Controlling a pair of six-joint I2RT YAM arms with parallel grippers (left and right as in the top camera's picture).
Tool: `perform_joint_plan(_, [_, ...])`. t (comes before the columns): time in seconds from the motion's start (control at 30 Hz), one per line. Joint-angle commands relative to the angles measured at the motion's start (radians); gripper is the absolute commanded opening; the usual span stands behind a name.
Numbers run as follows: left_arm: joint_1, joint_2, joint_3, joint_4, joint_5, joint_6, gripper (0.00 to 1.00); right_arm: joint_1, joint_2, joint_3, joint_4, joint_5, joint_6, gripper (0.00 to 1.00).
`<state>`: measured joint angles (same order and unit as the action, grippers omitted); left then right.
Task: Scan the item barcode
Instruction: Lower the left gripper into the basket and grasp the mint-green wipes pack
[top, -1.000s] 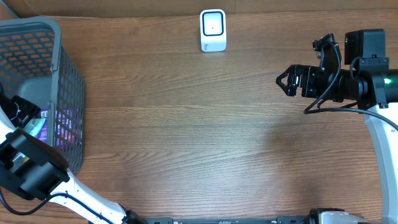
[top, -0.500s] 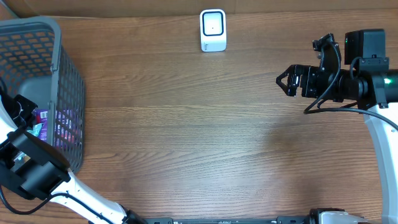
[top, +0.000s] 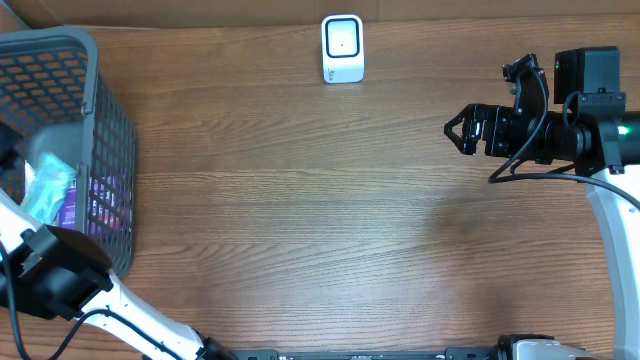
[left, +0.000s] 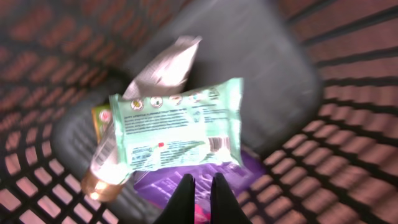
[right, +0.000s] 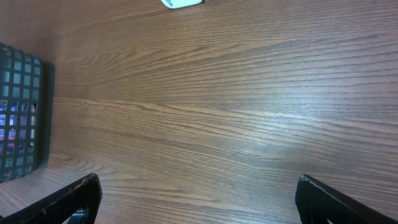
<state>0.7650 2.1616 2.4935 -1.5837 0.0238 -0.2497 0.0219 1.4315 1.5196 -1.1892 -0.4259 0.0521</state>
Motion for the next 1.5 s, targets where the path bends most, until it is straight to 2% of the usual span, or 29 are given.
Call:
perform_joint_plan(0.0, [-0.009, -0.034, 0.098, -0.024, 0.067, 0.057, 0.04, 0.007, -0.004, 0.025, 0.006, 0.006, 0.0, 1.0])
perform_joint_plan(0.23, [-0.012, -0.075, 0.136, -0.049, 0.113, 0.17, 0.04, 0.007, -0.004, 0.025, 0.006, 0.006, 0.0, 1.0])
perform_joint_plan(0.27, [-0.013, -0.072, 0.134, -0.056, 0.112, 0.191, 0.07, 0.007, -0.004, 0.025, 0.006, 0.006, 0.0, 1.0])
perform_joint_plan(0.5, [-0.008, -0.023, 0.115, -0.106, 0.094, 0.213, 0.45, 0.007, -0.004, 0.025, 0.006, 0.006, 0.0, 1.0])
perform_joint_plan(0.57, [-0.006, -0.022, 0.093, -0.099, 0.088, 0.214, 0.49, 0.007, -0.004, 0.025, 0.006, 0.006, 0.0, 1.0])
perform_joint_plan(0.7, [-0.01, -0.022, 0.036, -0.061, 0.099, 0.229, 0.64, 0.007, -0.004, 0.025, 0.006, 0.006, 0.0, 1.0])
perform_joint_plan(0.83, [-0.013, -0.022, -0.075, -0.008, 0.066, 0.261, 0.64, 0.007, -0.004, 0.025, 0.006, 0.006, 0.0, 1.0])
perform_joint_plan(0.9, [-0.012, -0.022, -0.138, -0.002, 0.061, 0.316, 0.5, 0.007, -0.004, 0.025, 0.006, 0.006, 0.0, 1.0])
perform_joint_plan(0.93, [-0.011, -0.022, -0.164, 0.004, 0.061, 0.33, 0.49, 0.007, -0.004, 0.025, 0.006, 0.006, 0.0, 1.0])
perform_joint_plan(1.17, [-0.011, -0.022, -0.281, 0.075, 0.032, 0.365, 0.52, 0.007, -0.004, 0.025, 0.006, 0.006, 0.0, 1.0])
perform_joint_plan(1.33, [-0.013, -0.022, -0.328, 0.131, 0.026, 0.394, 0.61, 0.007, -0.004, 0.025, 0.006, 0.006, 0.0, 1.0])
perform_joint_plan(1.4, [-0.013, -0.022, -0.358, 0.158, 0.024, 0.412, 0.76, 0.007, -0.004, 0.025, 0.006, 0.006, 0.0, 1.0])
perform_joint_plan(1.47, [-0.012, -0.022, -0.392, 0.184, 0.026, 0.431, 0.83, 0.007, -0.004, 0.025, 0.006, 0.006, 0.0, 1.0])
